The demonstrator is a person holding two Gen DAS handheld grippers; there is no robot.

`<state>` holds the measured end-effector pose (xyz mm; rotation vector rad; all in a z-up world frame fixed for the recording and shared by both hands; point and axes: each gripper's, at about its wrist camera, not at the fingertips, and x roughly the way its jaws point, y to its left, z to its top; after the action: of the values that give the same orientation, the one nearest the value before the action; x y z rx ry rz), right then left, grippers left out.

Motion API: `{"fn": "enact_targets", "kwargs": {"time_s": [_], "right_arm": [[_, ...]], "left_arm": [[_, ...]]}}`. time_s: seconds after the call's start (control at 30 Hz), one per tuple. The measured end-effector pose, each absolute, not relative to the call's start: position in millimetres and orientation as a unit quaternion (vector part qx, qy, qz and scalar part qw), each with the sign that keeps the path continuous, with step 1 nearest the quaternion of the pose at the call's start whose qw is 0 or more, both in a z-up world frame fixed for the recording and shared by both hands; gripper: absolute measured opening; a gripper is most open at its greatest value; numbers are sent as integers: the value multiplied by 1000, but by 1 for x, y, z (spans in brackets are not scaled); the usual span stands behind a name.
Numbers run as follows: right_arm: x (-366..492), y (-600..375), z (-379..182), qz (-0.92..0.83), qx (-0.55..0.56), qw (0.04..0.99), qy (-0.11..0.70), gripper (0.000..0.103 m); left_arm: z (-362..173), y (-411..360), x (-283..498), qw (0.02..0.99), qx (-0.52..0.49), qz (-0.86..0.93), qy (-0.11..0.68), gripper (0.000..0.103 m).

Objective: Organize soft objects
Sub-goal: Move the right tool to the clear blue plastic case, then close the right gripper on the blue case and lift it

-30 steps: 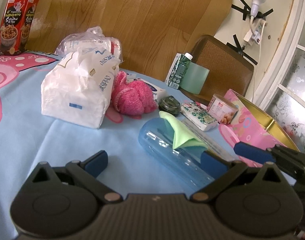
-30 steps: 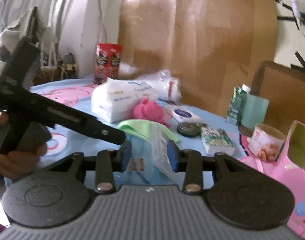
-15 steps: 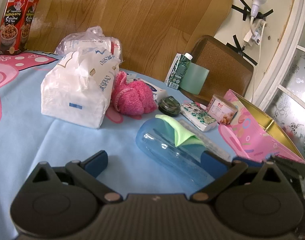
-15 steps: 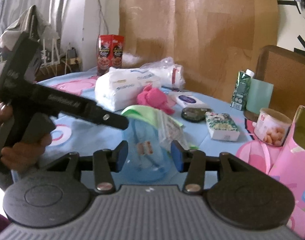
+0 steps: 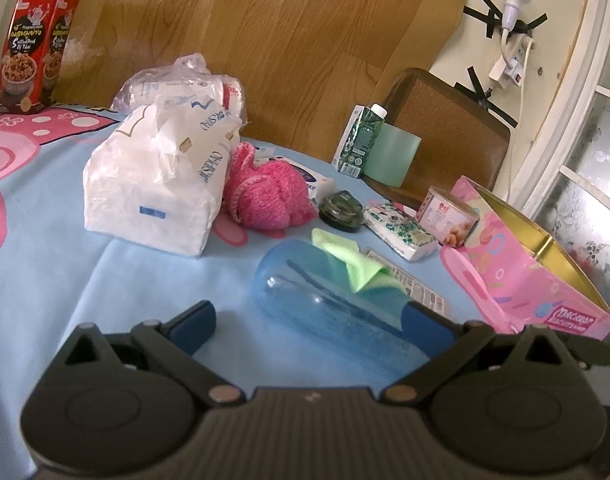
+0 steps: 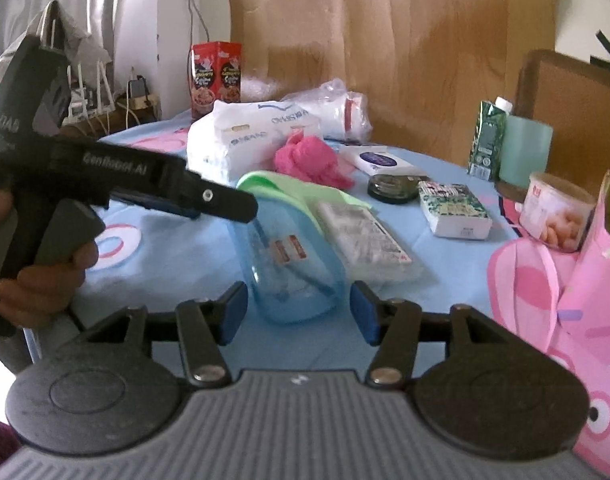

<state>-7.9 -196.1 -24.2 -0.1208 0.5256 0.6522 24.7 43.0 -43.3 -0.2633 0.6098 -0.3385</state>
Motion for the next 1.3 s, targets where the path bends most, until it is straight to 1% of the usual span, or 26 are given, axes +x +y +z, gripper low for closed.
{"fn": "enact_targets", "kwargs": {"time_s": [0.03, 0.1, 0.13, 0.17, 0.2, 0.23, 0.43, 0.6, 0.67, 0.73, 0.9, 1.17, 1.3], "right_arm": [[-5, -194, -24, 320, -56, 910, 258, 68], [3, -183, -27, 337, -62, 899, 272, 72], [7, -179, -27, 341, -62, 896, 278, 72], [8, -177, -25, 344, -60, 896, 275, 70], [9, -175, -25, 351, -59, 894, 274, 59], [9, -174, -26, 356, -61, 891, 276, 58], [-23, -190, -23, 399, -94, 871, 269, 56], [-56, -228, -22, 437, -115, 851, 269, 55], [-64, -241, -23, 413, -126, 863, 262, 58], [-63, -253, -26, 371, -130, 882, 260, 65], [-54, -274, -28, 323, -90, 904, 265, 66], [-54, -273, -31, 353, -91, 895, 258, 71], [-50, -269, -31, 366, -97, 888, 259, 75]], "left_arm": [[-43, 43, 25, 932, -126, -164, 298, 103], [-43, 42, 24, 932, -124, -163, 298, 103], [-43, 42, 24, 932, -125, -163, 298, 103], [-43, 42, 23, 932, -127, -164, 298, 103], [-43, 43, 23, 932, -129, -163, 297, 103], [-43, 44, 23, 932, -132, -163, 297, 103], [-43, 50, 22, 928, -142, -174, 298, 103], [-41, 37, 17, 927, -113, -184, 305, 103], [-41, 29, 13, 923, -109, -198, 311, 103], [-40, 22, 10, 919, -108, -210, 316, 103], [-36, 10, 6, 908, -114, -232, 331, 103], [-32, 13, 0, 893, -147, -238, 353, 102], [-30, 3, -5, 889, -130, -244, 365, 98]]}}
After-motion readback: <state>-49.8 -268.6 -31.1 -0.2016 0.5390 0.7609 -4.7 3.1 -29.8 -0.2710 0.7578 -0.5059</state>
